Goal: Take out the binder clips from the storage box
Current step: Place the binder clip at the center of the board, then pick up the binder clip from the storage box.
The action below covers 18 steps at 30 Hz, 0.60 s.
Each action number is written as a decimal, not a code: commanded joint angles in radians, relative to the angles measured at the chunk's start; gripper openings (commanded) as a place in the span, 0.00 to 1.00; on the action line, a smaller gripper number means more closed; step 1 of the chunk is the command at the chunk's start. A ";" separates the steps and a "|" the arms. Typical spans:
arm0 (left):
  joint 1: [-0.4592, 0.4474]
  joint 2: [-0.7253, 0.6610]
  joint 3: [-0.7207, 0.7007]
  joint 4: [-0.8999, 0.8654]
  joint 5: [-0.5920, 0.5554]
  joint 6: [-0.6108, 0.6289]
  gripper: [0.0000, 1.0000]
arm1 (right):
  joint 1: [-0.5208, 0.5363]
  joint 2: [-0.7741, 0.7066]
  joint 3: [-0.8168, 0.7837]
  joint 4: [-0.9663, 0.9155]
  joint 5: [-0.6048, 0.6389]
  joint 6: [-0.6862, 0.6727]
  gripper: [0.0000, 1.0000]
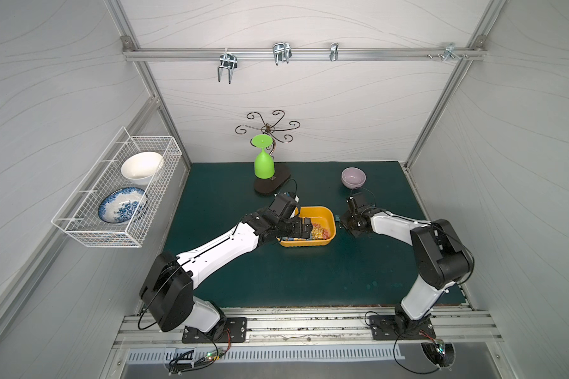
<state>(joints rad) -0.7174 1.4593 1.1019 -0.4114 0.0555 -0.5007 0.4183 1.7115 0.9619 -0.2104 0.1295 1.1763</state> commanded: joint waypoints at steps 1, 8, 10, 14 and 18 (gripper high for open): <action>0.001 -0.025 0.004 0.011 -0.011 0.010 0.98 | -0.001 -0.085 -0.031 -0.063 -0.011 -0.050 0.39; 0.001 -0.085 -0.039 0.010 -0.059 0.011 0.98 | -0.017 -0.274 -0.029 -0.192 -0.086 -0.338 0.40; 0.004 -0.108 -0.059 0.008 -0.078 0.014 0.98 | -0.007 -0.299 0.017 -0.239 -0.162 -0.479 0.40; 0.034 -0.159 -0.110 0.012 -0.103 0.009 0.98 | 0.082 -0.225 0.162 -0.414 -0.259 -0.667 0.40; 0.095 -0.212 -0.166 0.029 -0.085 -0.008 0.98 | 0.194 -0.113 0.270 -0.527 -0.186 -0.760 0.37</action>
<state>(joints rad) -0.6609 1.2839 0.9550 -0.4114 -0.0170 -0.5011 0.5552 1.5360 1.1992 -0.5690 -0.0544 0.5678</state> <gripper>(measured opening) 0.984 0.374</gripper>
